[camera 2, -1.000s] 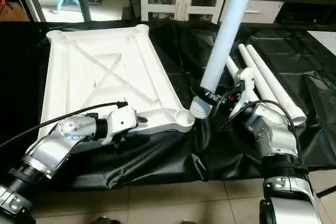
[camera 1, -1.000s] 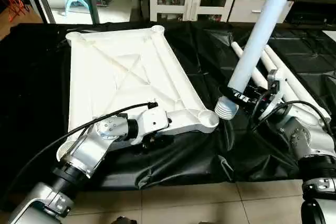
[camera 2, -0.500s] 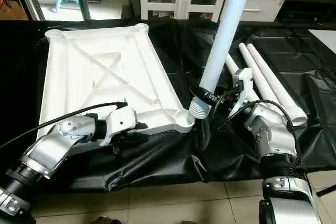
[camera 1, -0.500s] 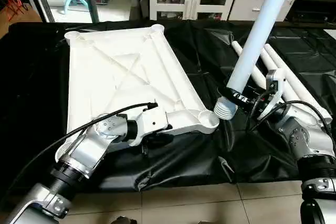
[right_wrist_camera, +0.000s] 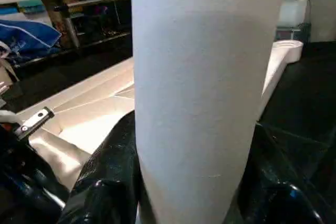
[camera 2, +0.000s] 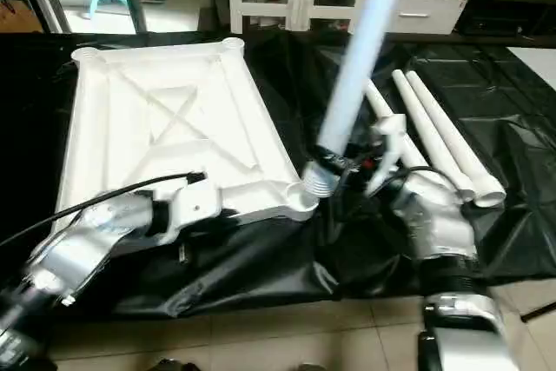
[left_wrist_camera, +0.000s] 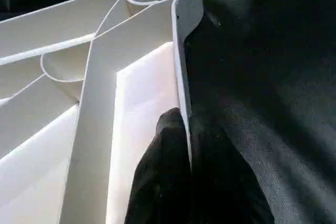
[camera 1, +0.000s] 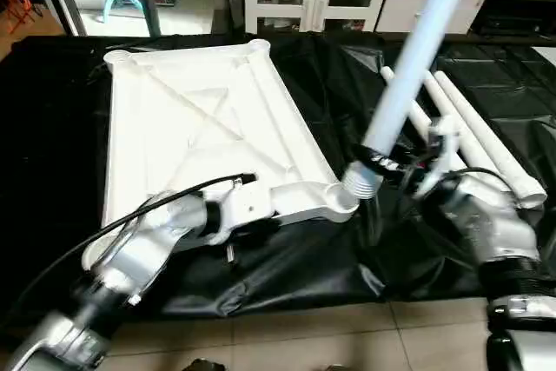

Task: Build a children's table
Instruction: Insert table leg to table base

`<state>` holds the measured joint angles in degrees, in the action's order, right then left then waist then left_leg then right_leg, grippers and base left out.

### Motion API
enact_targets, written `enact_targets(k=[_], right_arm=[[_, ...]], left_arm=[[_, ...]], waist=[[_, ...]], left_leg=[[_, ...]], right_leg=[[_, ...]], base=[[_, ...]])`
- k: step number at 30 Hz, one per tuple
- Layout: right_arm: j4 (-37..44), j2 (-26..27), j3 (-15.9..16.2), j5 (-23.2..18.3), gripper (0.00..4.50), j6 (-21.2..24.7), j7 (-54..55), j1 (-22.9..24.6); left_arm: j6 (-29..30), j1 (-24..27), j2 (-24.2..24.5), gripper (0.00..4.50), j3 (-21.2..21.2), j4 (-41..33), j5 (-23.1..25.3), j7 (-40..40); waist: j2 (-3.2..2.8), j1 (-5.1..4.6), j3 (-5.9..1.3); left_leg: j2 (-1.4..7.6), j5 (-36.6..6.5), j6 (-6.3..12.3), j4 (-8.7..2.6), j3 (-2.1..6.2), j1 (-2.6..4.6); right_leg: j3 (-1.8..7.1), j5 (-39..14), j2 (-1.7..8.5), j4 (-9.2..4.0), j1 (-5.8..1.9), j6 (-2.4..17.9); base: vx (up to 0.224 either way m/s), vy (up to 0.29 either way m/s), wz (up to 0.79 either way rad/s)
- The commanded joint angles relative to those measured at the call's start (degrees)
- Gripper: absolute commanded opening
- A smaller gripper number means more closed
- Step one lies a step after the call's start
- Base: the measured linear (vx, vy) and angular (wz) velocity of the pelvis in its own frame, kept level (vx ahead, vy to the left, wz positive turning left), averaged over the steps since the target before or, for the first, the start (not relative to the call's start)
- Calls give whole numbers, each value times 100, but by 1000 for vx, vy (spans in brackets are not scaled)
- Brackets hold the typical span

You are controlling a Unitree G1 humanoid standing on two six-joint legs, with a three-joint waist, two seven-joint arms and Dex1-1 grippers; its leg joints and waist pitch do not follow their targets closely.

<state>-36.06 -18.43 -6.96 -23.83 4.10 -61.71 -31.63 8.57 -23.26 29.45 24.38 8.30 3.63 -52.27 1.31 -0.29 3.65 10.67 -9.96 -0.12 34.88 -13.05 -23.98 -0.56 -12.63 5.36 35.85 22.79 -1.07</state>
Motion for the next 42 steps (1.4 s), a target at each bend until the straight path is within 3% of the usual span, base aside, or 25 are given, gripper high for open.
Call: enact_targets(k=[1, 4, 8, 13, 21, 24, 30, 36, 40, 42], right_arm=[[95, 35, 20, 74, 186, -134, 70, -114], [97, 214, 31, 65, 186, -295, 91, -112], [119, 263, 130, 56, 186, -171, -56, -81], [135, 301, 282, -17, 186, -102, -483, 32], [330, 365, 456, -141, 186, 210, -977, 108], [227, 374, 465, -98, 186, 91, -984, 86], [-319, 349, 532, 348, 186, -713, -854, 110], [-509, 397, 478, 331, 186, -827, -805, 286], [-568, 408, 499, 297, 186, -819, -994, 365], [-539, 377, 518, 255, 186, -725, -1114, 402]], left_arm=[[231, 326, 217, 7, 148, 106, 229, -125], [354, 673, 526, 7, -17, -323, 115, -226], [402, 1052, 951, 7, -180, -770, 54, -359], [656, 1059, 859, 7, -169, -864, 97, -255], [662, 776, 491, 7, -21, -718, 69, -199], [668, 752, 452, 7, -17, -697, 78, -209], [644, 782, 488, 7, 10, -667, 147, -268], [616, 792, 477, 7, 1, -636, 198, -215], [583, 761, 463, 7, 16, -572, 243, -196], [575, 736, 454, 7, 17, -545, 257, -189]], waist=[[-1, -14, -286], [9, -36, -283], [-1, -81, -266], [2, -72, -249], [-21, -23, -223], [-14, -19, -221], [21, -23, -215], [22, -31, -210], [39, -43, -184], [40, -38, -198]], left_leg=[[306, -1473, 5, -516, 190, 270], [302, -1466, -10, -526, 183, 271], [288, -1195, 125, -539, 192, 229], [292, -1062, 218, -519, 156, 273], [313, -1465, -44, -587, 177, 321], [305, -1519, -98, -590, 173, 323], [304, -1531, -68, -586, 179, 300], [313, -1701, -103, -605, 188, 310], [314, -2314, -302, -641, 224, 338], [316, -2327, -327, -642, 226, 351]], right_leg=[[118, -899, 219, -453, -56, 1360], [123, -812, 213, -444, -50, 1359], [108, -447, 188, -410, -88, 1404], [120, -172, 174, -401, -73, 1516], [120, -671, 178, -455, -39, 1383], [129, -726, 190, -470, -25, 1342], [134, -845, 212, -480, -28, 1314], [138, -1077, 204, -508, -11, 1247], [153, -1788, 224, -578, 21, 1089], [162, -1784, 223, -589, 29, 1048]], base=[[0, 0, 0], [0, 0, 0], [0, 0, 0], [0, 0, 0], [0, 0, 0], [0, 0, 0], [0, 0, 0], [0, 0, 0], [0, 0, 0], [0, 0, 0]])
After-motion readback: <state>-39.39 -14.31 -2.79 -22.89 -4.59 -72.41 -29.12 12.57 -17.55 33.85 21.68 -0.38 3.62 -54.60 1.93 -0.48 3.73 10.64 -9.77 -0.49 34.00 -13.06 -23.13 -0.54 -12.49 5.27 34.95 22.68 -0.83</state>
